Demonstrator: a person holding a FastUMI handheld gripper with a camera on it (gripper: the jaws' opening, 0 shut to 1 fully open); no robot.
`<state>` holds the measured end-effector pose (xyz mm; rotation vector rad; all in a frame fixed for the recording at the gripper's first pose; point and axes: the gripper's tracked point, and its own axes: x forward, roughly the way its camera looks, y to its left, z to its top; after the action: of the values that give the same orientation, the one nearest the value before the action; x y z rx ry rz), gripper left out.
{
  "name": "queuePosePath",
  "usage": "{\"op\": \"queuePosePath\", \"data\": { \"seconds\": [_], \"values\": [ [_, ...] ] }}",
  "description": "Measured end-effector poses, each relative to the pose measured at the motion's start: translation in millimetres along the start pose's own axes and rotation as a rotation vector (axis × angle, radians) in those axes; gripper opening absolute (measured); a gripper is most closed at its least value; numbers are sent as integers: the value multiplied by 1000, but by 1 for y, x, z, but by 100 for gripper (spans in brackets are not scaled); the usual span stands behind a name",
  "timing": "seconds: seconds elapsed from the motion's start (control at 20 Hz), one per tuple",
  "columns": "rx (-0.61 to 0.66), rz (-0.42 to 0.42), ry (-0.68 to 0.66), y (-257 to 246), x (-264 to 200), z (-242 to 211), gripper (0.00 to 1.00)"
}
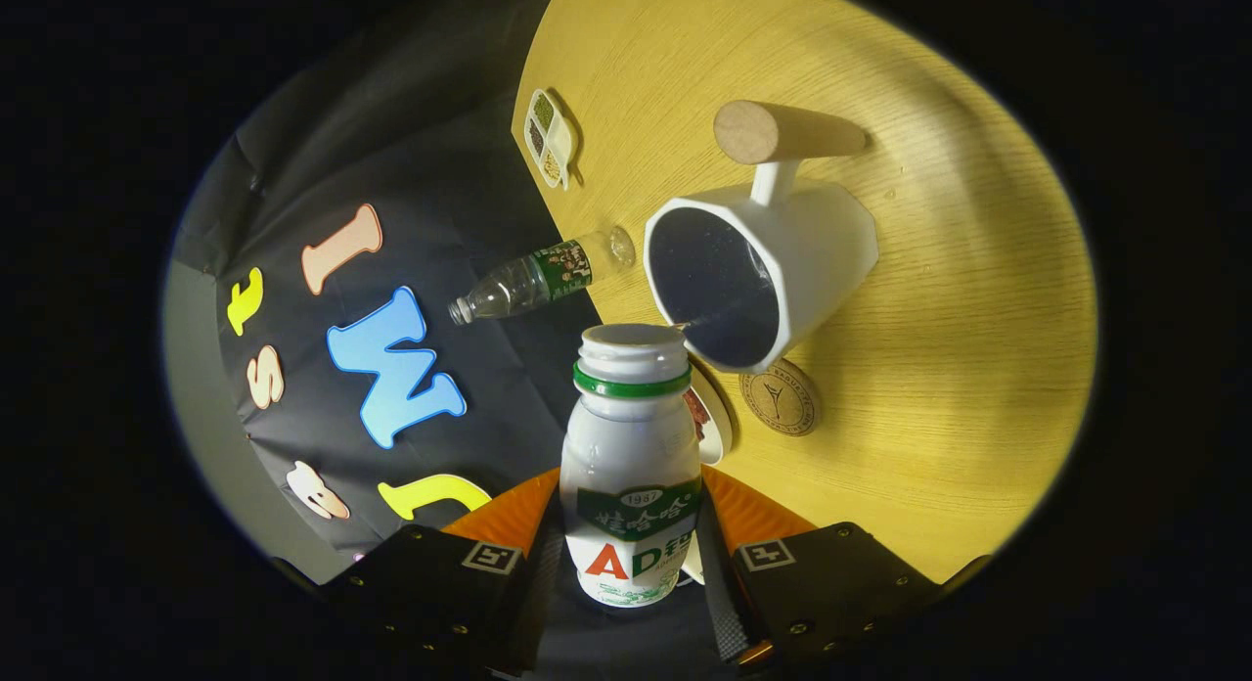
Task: Take the bottle from table, then pour the juice into the cup, finally place the bottle on the coaster
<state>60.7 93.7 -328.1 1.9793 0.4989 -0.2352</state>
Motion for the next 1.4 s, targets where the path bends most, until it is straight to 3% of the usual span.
{"op": "queuePosePath", "data": {
  "seconds": [0.3, 0.75, 1.4],
  "values": [
    [-35, 9, -11, 4, 0, 5, 66],
    [-225, 46, -69, -1, 0, 13, 66],
    [-1068, 40, -82, 10, 0, 11, 66]
  ]
}}
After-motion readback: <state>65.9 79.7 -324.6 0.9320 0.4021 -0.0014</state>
